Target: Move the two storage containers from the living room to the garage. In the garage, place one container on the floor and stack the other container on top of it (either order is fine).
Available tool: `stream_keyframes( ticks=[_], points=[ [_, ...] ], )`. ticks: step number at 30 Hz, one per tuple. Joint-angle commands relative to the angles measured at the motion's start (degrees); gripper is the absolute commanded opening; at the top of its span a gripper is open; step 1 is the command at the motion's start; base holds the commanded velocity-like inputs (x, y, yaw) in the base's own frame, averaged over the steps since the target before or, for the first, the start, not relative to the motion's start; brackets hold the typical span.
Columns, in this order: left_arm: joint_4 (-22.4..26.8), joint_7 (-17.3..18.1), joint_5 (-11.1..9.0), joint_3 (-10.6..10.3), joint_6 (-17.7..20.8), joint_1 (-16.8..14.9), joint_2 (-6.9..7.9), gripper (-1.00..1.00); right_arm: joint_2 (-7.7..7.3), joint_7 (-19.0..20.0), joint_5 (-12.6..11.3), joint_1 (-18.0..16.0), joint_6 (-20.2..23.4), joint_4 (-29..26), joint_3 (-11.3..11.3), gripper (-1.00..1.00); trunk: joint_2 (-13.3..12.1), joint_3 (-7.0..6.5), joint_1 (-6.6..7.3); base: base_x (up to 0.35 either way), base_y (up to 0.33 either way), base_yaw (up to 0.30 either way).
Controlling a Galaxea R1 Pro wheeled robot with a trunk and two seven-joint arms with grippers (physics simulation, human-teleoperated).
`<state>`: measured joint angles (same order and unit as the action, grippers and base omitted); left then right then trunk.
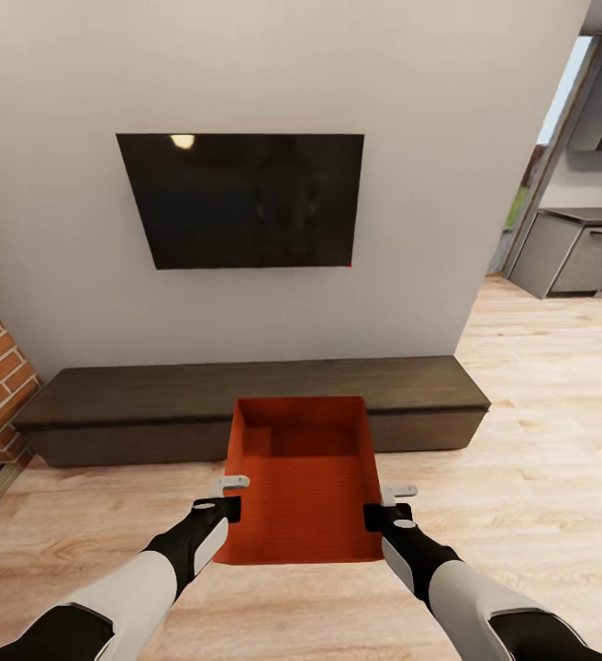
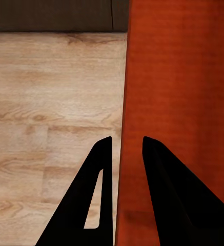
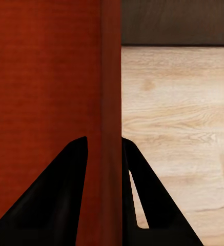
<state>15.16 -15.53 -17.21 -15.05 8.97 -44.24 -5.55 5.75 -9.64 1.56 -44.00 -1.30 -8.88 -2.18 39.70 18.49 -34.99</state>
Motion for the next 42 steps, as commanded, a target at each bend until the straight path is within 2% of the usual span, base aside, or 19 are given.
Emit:
stream_keyframes(
  ticks=[1, 25, 42],
  points=[
    [0.31, -0.91, 1.57, 0.63, 0.08, -0.06, 0.19, -1.00, -0.01, -0.22, -0.42, -0.03, -0.10, 0.27, 0.01, -1.00, 0.06, -0.01, -0.01, 0.000, 0.000, -0.134],
    [0.31, -0.91, 1.57, 0.63, 0.08, -0.06, 0.19, -1.00, -0.04, -0.28, -0.42, -0.03, -0.10, 0.27, -0.01, -1.00, 0.06, -2.03, -0.01, 0.000, 0.000, -0.127],
    [0.40, -0.91, 1.57, 0.63, 0.08, -0.06, 0.19, -1.00, -0.04, -0.28, -0.42, -0.03, -0.19, 0.27, -0.02, -1.00, 0.06, -2.96, -0.01, 0.000, 0.000, -0.011]
  ],
)
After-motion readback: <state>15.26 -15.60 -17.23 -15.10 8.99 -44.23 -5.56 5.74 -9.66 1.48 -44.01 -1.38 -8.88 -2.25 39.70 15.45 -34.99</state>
